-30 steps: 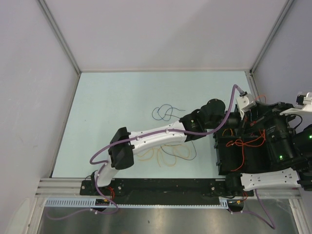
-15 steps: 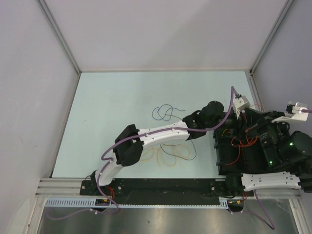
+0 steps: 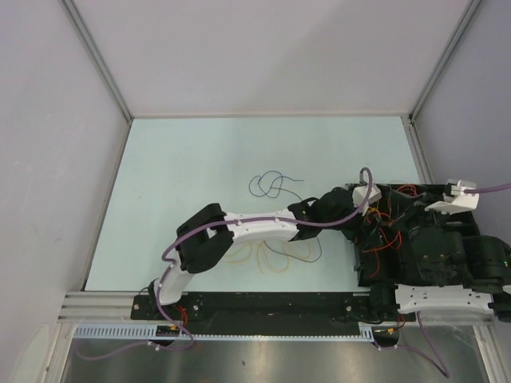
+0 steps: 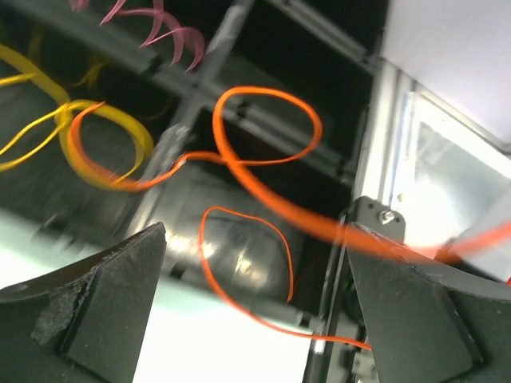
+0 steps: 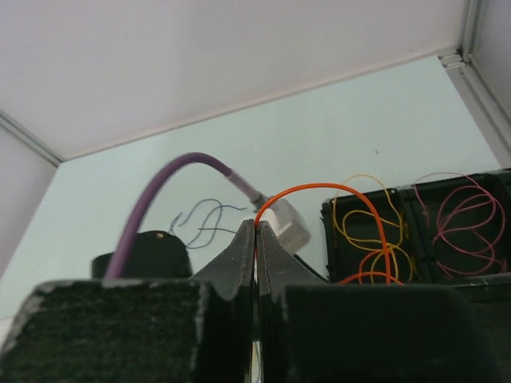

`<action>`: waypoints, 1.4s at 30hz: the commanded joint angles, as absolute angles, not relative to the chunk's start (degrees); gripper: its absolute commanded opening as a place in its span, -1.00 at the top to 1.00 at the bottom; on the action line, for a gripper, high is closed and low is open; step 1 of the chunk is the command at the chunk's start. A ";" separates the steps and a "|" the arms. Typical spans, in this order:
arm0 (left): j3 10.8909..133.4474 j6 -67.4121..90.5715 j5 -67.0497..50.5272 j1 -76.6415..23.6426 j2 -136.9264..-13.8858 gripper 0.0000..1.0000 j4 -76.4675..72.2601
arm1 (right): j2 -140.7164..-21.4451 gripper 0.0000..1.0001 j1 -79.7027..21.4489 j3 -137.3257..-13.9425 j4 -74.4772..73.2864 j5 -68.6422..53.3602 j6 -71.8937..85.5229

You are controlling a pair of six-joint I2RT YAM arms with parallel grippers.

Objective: Untangle the cables

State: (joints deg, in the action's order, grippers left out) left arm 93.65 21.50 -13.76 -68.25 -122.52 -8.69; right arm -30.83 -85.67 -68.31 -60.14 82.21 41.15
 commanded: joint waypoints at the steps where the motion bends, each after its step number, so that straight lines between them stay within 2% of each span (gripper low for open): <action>1: 90.62 21.71 -7.13 -66.80 -112.78 -1.00 -8.00 | -34.97 1.00 -78.87 -68.47 -69.24 78.58 51.76; 8: 90.79 20.74 1.39 -65.48 -108.55 -1.00 2.00 | -43.23 1.00 -63.56 -66.28 -73.04 67.07 52.03; 14: 90.70 21.09 7.46 -64.78 -106.18 -0.99 9.56 | -45.79 1.00 -47.68 -60.92 -67.34 55.21 48.18; 18: 86.42 22.58 8.61 -63.72 -100.83 -0.99 12.04 | -47.89 1.00 -35.10 -57.40 -61.45 44.58 45.97; 22: 80.96 22.76 9.93 -63.11 -93.81 -0.99 13.53 | -48.34 1.00 -28.40 -56.08 -59.33 42.37 46.23; 24: 77.89 22.94 10.63 -62.93 -90.89 -1.00 14.32 | -48.08 1.00 -24.11 -54.76 -55.40 37.29 44.49; 29: 72.87 23.29 12.13 -62.49 -81.23 -1.00 18.01 | -49.83 1.00 -18.64 -46.51 -49.40 27.17 46.40; 40: 59.68 25.14 17.84 -61.35 -58.28 -1.00 24.69 | -49.31 1.00 -14.15 -36.21 -40.69 22.41 50.45; 42: 58.45 25.05 19.07 -61.26 -54.95 -0.99 25.66 | -48.43 0.67 -13.97 -36.65 -39.74 21.01 49.32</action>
